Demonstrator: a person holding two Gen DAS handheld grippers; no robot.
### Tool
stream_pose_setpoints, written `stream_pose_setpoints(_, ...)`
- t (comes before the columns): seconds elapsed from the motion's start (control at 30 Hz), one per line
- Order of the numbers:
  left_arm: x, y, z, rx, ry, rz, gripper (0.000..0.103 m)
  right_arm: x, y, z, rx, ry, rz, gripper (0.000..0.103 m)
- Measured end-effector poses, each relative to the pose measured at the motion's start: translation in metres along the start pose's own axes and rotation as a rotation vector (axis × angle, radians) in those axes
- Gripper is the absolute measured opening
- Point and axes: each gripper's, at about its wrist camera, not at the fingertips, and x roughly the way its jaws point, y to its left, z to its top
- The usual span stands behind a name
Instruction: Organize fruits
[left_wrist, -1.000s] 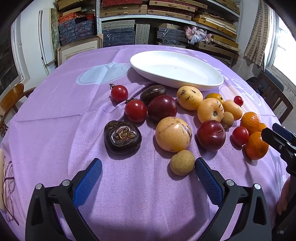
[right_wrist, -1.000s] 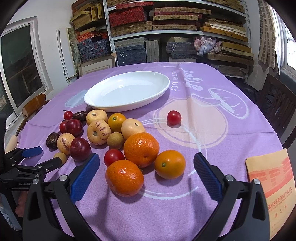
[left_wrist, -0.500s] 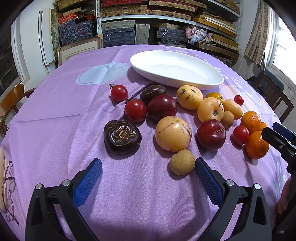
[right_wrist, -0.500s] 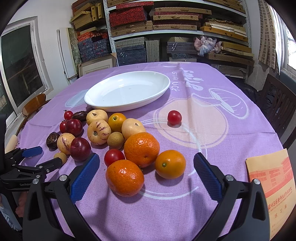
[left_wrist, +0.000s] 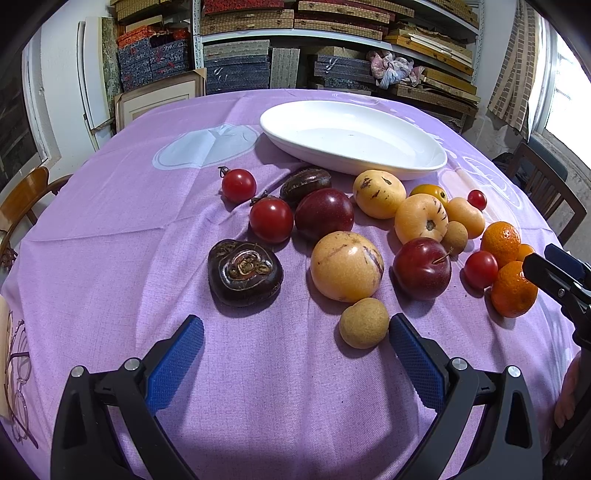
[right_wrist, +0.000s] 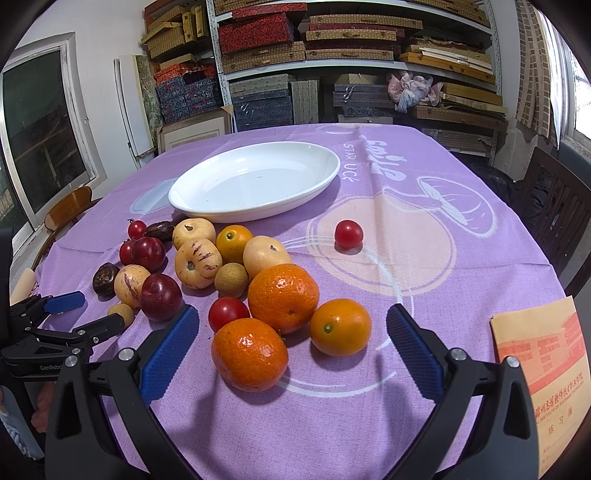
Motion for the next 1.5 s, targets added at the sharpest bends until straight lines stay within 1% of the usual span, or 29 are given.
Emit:
stream_pose_setpoints(0.57,0.002,-0.002,0.000,0.017,0.009,0.001,0.100,0.000,0.000,0.000,0.000,0.000,0.002,0.099)
stream_pose_setpoints(0.67,0.002,-0.001,0.000,0.013,0.010,-0.002,0.100,0.000,0.002,-0.001,-0.011,0.020,0.015,0.099)
stream_pose_setpoints(0.77,0.001,-0.001,0.001,0.008,0.005,-0.003,0.100,-0.003,0.011,-0.004,-0.054,0.048,0.022,0.099)
stream_pose_setpoints(0.97,-0.002,-0.006,-0.001,0.033,0.004,-0.028,0.100,-0.006,0.032,-0.020,-0.185,0.086,-0.017,0.099)
stream_pose_setpoints(1.03,-0.002,-0.007,0.000,0.035,0.006,-0.051,0.100,-0.007,0.031,-0.020,-0.183,0.086,-0.007,0.099)
stream_pose_setpoints(1.17,0.000,-0.005,0.002,0.018,0.012,-0.112,0.100,-0.004,0.024,-0.016,-0.129,0.080,0.049,0.099)
stream_pose_setpoints(1.23,0.002,-0.005,0.004,0.016,0.026,-0.140,0.095,-0.004,0.023,-0.016,-0.119,0.072,0.056,0.099)
stream_pose_setpoints(1.3,0.007,-0.008,0.005,0.027,0.048,-0.150,0.085,-0.004,0.025,-0.016,-0.129,0.066,0.051,0.099)
stream_pose_setpoints(1.33,0.008,-0.011,0.005,0.040,0.047,-0.140,0.084,-0.005,0.026,-0.016,-0.134,0.063,0.053,0.099)
stream_pose_setpoints(1.4,0.009,-0.019,0.006,0.075,0.044,-0.133,0.071,-0.006,0.026,-0.017,-0.137,0.060,0.055,0.099)
stream_pose_setpoints(1.43,0.009,-0.024,0.006,0.095,0.044,-0.129,0.069,-0.006,0.025,-0.017,-0.135,0.059,0.058,0.099)
stream_pose_setpoints(1.5,0.010,-0.030,0.006,0.120,0.046,-0.129,0.062,-0.007,0.023,-0.017,-0.125,0.054,0.066,0.099)
